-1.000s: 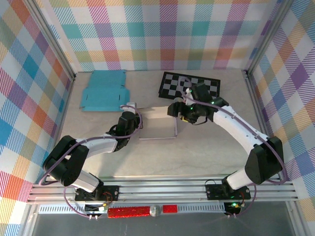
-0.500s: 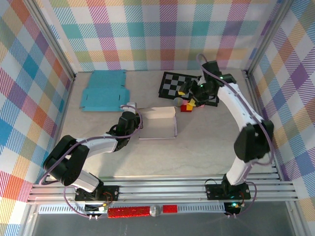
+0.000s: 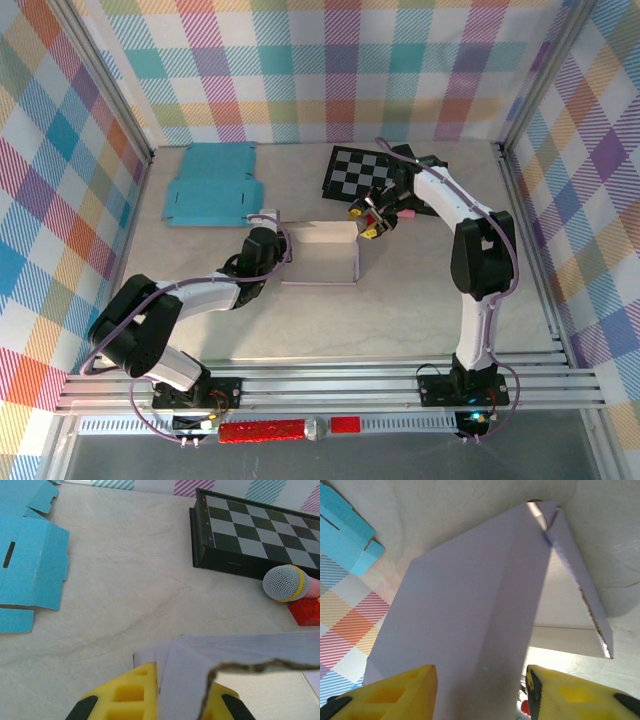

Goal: Fold the paper box

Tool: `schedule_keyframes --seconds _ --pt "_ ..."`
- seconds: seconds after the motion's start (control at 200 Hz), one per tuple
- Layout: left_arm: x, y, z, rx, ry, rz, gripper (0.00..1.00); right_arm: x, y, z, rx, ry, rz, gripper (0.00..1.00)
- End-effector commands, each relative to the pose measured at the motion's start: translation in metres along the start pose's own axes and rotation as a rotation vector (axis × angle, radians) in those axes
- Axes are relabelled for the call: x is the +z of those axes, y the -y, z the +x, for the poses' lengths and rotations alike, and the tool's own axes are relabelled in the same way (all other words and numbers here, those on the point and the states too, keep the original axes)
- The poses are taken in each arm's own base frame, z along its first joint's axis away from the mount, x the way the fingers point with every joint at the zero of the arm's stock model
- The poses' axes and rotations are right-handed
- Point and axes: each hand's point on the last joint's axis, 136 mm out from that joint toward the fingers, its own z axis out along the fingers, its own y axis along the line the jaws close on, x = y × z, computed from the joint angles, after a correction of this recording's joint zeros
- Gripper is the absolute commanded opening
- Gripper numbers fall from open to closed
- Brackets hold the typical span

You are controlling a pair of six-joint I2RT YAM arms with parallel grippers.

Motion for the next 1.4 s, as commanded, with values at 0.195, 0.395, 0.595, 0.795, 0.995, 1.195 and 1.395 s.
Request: schedule_keyframes --seconds 0.195,0.395,0.595,0.795,0.995,1.195,1.395 --pt "0.001 0.012 -0.002 0.003 0.003 0.026 0.0 0.008 -0.005 0.01 0.011 -0.054 -0.018 0.42" --pt "-0.001 0.016 0.005 -0.009 -0.013 0.037 0.01 0.015 0.001 0.017 -0.003 -0.065 -0.002 0.37" --pt "-0.005 0.022 0.016 -0.003 -0.048 0.041 0.05 0.019 0.015 0.017 -0.05 -0.038 0.047 0.35" --pt "-0.015 0.022 0.026 -0.04 -0.093 0.042 0.12 0.023 0.029 0.02 -0.085 -0.023 0.068 0.29" --pt "-0.027 0.021 0.029 -0.07 -0.12 0.04 0.22 0.025 0.038 0.025 -0.118 0.007 0.086 0.26" --pt "-0.038 0.022 0.033 -0.102 -0.182 0.045 0.41 0.031 0.044 0.029 -0.163 0.035 0.107 0.24" --pt "-0.049 0.019 0.046 -0.134 -0.254 0.038 0.49 0.034 0.047 0.027 -0.186 0.066 0.114 0.24"
